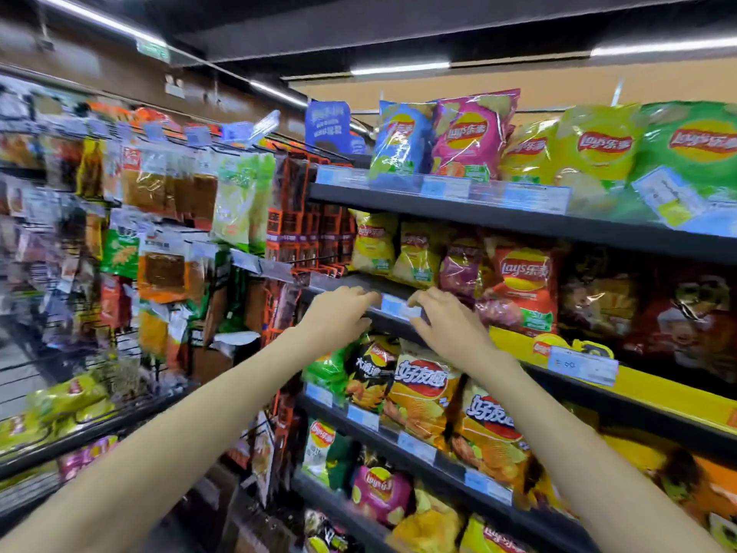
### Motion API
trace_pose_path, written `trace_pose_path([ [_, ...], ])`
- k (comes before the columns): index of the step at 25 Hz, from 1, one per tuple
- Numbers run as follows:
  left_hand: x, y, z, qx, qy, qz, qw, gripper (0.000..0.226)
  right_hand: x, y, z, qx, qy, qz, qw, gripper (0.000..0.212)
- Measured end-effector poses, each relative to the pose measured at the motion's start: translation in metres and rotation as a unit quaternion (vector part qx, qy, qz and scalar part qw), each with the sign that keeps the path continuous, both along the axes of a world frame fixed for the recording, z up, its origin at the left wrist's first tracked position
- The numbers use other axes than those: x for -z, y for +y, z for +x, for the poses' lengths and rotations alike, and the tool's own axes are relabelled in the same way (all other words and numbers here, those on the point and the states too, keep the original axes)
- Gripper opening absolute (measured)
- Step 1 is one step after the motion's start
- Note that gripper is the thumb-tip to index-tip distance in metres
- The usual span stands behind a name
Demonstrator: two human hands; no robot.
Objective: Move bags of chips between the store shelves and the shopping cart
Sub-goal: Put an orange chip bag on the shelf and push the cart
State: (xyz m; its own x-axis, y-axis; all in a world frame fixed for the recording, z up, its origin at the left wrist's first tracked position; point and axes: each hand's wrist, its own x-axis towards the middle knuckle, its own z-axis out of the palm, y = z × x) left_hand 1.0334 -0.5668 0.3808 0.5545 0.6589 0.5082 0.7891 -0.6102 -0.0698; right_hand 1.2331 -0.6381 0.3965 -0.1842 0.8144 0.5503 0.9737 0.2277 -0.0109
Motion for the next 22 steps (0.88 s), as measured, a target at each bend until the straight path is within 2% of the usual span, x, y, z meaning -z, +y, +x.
trace_pose_path([
  [6, 0.045, -0.034, -0.161, -0.101, 0.033, -0.042, 0.993, 0.035, 0.047, 0.021, -0.146, -0.102, -0.019, -0.044, 0.994, 0.025],
  [11, 0.09, -0.09, -0.309, -0.203, 0.034, -0.076, 0.976, 0.03, 0.09, 0.014, -0.288, -0.219, -0.017, -0.098, 0.971, 0.026],
  [19, 0.138, -0.197, -0.5, -0.402, -0.031, -0.169, 0.899, 0.032, 0.141, -0.005, -0.502, -0.378, -0.048, -0.164, 0.91, 0.032],
  [22, 0.157, -0.226, -0.552, -0.459, -0.027, -0.191, 0.867, 0.036, 0.156, -0.012, -0.571, -0.432, -0.061, -0.169, 0.884, 0.029],
])
